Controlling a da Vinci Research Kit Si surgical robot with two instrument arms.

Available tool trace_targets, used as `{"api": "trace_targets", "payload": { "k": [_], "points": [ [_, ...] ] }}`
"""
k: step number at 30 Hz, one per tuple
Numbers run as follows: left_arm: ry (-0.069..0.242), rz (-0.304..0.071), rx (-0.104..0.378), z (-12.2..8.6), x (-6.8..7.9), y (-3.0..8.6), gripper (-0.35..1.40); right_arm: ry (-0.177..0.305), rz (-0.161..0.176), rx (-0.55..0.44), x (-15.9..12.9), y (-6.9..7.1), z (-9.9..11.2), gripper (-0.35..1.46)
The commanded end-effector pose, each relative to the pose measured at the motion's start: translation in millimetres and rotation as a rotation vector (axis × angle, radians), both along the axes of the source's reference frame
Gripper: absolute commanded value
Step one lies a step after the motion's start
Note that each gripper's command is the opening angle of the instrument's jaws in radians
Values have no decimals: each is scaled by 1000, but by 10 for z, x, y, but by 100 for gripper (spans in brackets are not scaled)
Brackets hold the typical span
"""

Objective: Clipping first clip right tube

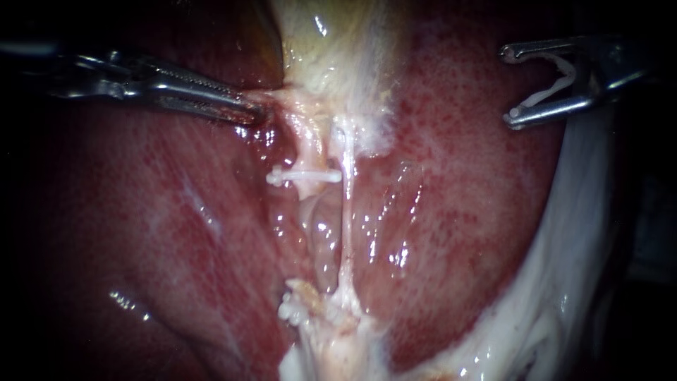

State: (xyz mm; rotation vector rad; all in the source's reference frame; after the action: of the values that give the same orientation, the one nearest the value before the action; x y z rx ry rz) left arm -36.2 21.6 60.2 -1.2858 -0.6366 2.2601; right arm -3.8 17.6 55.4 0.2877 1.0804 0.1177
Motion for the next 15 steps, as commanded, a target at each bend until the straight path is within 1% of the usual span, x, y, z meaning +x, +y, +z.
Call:
{"api": "trace_targets", "payload": {
  "k": [1, 4, 6, 10, 13, 15],
  "points": [
    [-1, 1, 1, -2, 1, 1, -35, 0, 0, 0, 0, 0, 0, 50],
    [-3, -7, 1, -12, 10, 4, -35, 0, 0, 0, 0, -1, -1, 50],
    [-8, -21, -1, -24, 19, 9, -35, 0, 0, 0, 0, -1, -1, 50],
    [-28, -62, 0, -59, 38, 23, -35, 0, -1, 0, 0, -1, -2, 50],
    [-43, -77, -18, -82, 48, 29, -35, 0, 0, 0, 1, -1, -2, 50],
    [-48, -80, -20, -91, 50, 30, -35, 0, 0, 0, 2, -1, -2, 50]
  ]
}}
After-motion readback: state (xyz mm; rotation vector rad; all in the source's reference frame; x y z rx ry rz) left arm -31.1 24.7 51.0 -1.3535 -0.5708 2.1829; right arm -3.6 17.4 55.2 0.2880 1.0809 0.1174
